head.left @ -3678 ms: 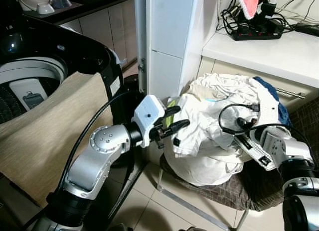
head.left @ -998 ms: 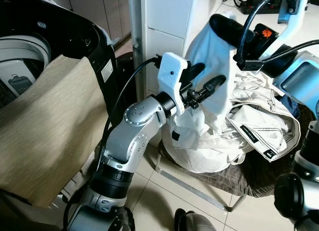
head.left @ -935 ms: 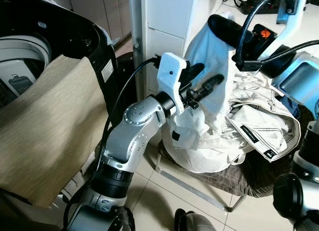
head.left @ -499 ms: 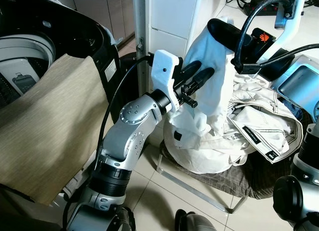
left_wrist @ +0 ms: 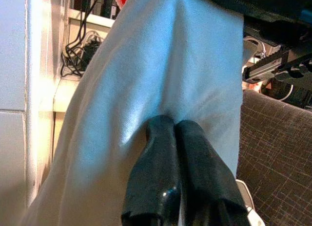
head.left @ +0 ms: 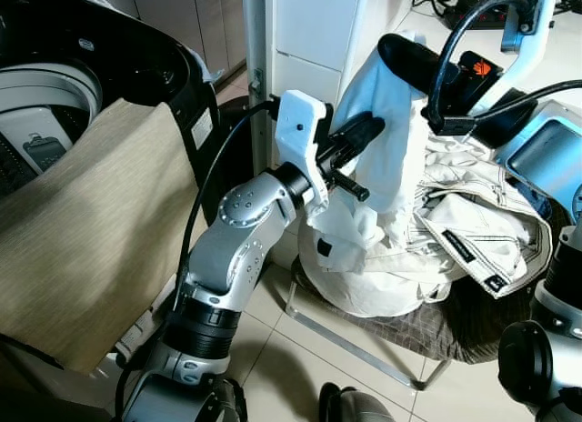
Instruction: Clothes washing
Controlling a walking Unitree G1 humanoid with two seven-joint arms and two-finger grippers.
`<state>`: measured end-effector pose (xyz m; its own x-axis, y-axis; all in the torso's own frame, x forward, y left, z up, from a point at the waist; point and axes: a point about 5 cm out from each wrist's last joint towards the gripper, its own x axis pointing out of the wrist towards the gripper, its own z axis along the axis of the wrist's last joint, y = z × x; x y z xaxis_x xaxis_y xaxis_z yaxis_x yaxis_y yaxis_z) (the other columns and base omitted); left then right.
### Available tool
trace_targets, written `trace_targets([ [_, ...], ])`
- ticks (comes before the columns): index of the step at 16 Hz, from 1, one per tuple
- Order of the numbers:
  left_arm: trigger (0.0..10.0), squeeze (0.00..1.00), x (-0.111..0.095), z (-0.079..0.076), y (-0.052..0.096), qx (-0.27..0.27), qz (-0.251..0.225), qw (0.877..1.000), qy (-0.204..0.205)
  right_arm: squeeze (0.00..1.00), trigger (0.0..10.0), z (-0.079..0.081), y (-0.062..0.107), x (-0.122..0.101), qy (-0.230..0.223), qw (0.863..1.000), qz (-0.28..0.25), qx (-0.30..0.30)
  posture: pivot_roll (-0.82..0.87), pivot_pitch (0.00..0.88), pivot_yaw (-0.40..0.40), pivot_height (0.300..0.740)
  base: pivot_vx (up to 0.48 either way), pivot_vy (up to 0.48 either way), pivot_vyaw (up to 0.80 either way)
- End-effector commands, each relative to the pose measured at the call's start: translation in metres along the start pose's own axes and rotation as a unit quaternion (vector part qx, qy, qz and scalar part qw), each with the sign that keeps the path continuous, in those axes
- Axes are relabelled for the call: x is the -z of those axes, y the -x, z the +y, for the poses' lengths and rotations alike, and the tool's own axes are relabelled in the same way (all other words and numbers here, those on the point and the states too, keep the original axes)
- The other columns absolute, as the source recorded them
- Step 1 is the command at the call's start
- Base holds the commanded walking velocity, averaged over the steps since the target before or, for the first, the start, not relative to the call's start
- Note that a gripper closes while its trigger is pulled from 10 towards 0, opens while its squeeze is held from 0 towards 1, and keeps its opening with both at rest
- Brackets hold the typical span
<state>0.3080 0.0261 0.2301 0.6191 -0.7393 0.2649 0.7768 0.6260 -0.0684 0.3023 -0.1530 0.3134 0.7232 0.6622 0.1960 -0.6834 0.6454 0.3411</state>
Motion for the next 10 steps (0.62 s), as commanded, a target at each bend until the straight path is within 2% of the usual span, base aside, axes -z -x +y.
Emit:
trace_targets([
  [1,0.0,0.0,-0.003,-0.002,-0.004,0.009,-0.007,1.0,-0.001,0.0,0.0,0.005,0.002,-0.001,0.007,1.0,-0.002,-0.011,-0.13,0.097,-0.023,0.74,0.0,0.0,0.0],
  [7,0.0,0.0,-0.005,0.001,-0.004,-0.002,-0.017,1.0,-0.005,0.0,0.0,0.005,0.001,-0.002,0.01,1.0,-0.004,-0.011,-0.13,0.093,-0.021,0.74,0.0,0.0,0.0],
  [8,0.0,0.0,-0.007,0.003,-0.004,-0.009,-0.022,1.0,-0.006,0.0,0.9,0.004,0.002,-0.002,0.013,1.0,-0.004,-0.006,-0.13,0.09,-0.021,0.74,0.0,0.0,0.0],
  [9,0.0,0.0,-0.008,0.005,-0.003,-0.018,-0.028,0.999,-0.007,0.0,2.4,0.003,0.002,-0.003,0.013,1.0,-0.004,-0.003,-0.14,0.088,-0.02,0.74,0.0,0.0,0.0],
  [10,0.0,0.0,-0.011,0.009,-0.003,-0.032,-0.038,0.999,-0.009,0.0,2.4,0.001,0.003,-0.003,0.014,1.0,-0.005,0.003,-0.14,0.088,-0.02,0.74,0.0,0.0,0.0],
])
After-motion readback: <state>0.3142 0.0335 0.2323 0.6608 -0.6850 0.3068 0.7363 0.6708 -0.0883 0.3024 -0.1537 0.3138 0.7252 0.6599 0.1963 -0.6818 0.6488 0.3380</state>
